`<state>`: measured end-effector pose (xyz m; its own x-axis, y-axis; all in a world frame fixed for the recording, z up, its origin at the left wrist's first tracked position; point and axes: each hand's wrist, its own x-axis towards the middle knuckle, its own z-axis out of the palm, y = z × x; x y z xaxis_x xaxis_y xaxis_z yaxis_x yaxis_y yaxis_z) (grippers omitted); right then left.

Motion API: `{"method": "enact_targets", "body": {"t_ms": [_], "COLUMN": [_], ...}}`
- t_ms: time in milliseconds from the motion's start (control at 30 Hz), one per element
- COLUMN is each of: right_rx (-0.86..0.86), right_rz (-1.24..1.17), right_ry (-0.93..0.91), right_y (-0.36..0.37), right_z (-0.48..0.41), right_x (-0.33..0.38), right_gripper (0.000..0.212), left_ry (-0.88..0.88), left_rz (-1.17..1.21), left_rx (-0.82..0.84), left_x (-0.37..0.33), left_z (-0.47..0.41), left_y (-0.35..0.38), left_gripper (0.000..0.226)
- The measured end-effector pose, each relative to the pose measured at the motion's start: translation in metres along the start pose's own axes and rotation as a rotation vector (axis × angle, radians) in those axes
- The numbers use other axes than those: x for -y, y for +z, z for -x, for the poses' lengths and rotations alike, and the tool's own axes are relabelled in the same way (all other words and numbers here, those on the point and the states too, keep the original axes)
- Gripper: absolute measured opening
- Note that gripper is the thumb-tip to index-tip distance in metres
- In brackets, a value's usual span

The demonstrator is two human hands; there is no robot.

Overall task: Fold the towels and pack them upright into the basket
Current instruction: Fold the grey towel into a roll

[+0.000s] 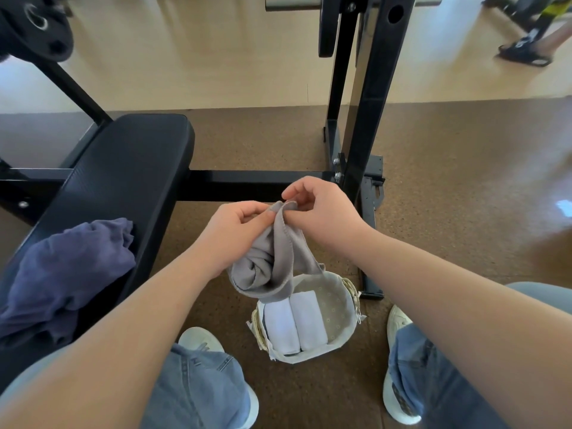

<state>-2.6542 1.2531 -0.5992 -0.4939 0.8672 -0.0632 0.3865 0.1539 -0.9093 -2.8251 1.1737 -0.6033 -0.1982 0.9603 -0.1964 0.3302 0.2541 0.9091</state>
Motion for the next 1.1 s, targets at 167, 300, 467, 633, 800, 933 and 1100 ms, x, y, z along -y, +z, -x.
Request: {"method": "enact_targets", "body": {"t_ms": [167, 300, 467, 633, 800, 933, 1100], "right_rx": [0.046, 0.063, -0.022, -0.036, -0.013, 0.010, -0.033], "right_rz": [-0.182, -0.186, -0.126, -0.101, -0.079, -0.067, 0.037], "right_ry": [0.085, 0.054, 0.034, 0.003, -0.005, -0.023, -0.065], "right_y": [0.000, 0.002, 0.003, 0.004, 0.003, 0.000, -0.007], "right_z": [-0.005, -0.005, -0.007, -0.007, -0.006, -0.006, -0.007], "right_x": [0.000, 0.000, -0.001, -0.002, -0.001, 0.001, 0.002], "right_gripper": [0.012, 0.015, 0.009, 0.008, 0.004, 0.003, 0.003], "left_ry": [0.015, 0.036, 0.038, 0.054, 0.059, 0.051, 0.019], "left_rz": [0.034, 0.049, 0.038, 0.006, -0.030, -0.038, -0.060], "left_rx": [-0.078, -0.049, -0.031, -0.021, -0.014, 0.003, -0.049], "left_x": [-0.001, -0.002, -0.002, -0.002, -0.002, -0.002, 0.001], "left_z": [0.000, 0.001, 0.001, 0.000, -0.001, -0.001, -0.005], "left_y": [-0.002, -0.002, -0.002, -0.003, -0.004, -0.005, -0.011], "left_gripper": [0.015, 0.018, 0.022, 0.022, 0.022, 0.022, 0.018]}}
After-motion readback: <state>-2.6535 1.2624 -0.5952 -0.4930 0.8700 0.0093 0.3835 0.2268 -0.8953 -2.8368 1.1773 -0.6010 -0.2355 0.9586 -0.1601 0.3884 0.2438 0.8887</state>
